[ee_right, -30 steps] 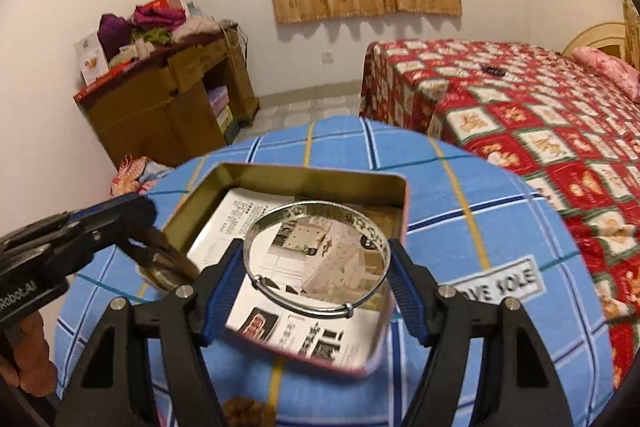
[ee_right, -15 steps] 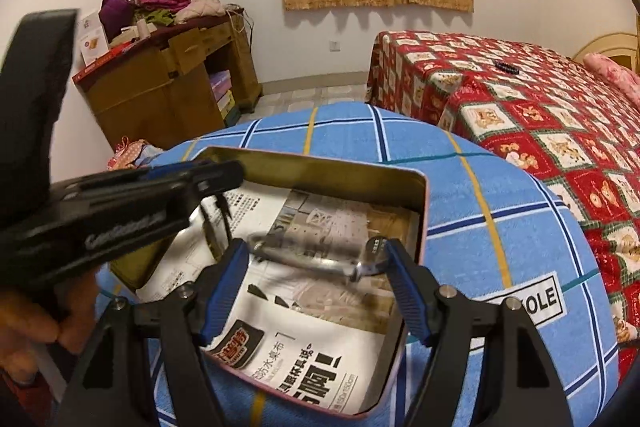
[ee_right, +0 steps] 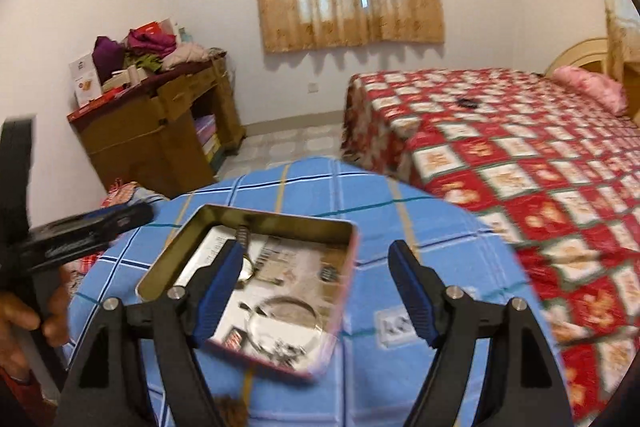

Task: Organize jewelry
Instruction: 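Move both tools back over the remaining jewelry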

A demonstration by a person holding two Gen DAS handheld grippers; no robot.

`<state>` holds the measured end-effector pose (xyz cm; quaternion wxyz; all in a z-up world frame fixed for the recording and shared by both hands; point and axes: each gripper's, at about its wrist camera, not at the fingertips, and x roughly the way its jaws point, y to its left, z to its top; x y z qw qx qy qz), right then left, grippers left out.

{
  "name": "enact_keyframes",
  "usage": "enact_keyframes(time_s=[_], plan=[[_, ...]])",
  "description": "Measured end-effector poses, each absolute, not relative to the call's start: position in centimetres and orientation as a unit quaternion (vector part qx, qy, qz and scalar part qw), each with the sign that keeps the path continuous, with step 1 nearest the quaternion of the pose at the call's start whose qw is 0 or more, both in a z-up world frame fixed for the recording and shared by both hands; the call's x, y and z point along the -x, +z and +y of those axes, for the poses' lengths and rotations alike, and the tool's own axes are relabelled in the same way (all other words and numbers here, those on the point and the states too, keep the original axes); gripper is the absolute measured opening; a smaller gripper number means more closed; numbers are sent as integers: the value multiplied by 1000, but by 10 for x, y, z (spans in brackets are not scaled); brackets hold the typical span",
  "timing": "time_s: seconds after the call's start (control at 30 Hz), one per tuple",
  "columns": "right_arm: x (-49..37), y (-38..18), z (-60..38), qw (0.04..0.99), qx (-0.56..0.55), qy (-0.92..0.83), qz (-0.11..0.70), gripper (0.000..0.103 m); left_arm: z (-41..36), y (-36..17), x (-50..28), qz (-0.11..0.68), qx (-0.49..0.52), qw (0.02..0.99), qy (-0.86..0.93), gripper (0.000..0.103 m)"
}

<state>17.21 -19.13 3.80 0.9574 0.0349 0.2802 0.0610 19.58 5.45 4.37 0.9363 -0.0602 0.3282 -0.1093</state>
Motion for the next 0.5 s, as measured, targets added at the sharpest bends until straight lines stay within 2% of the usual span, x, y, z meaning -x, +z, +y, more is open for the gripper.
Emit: enact_keyframes(time_s=[0.13,0.37,0.5], plan=[[-132,33,-204,956,-46,44,287,78,61,39,-150,324,51,941,-87,63],[-77,-16,-211,935,-78,33,344,78,65,9,-83,340,25,938,-59,63],[-52,-34,-212,925,-84,42,368,73,67,-8,-62,359,27,931,-66,63]])
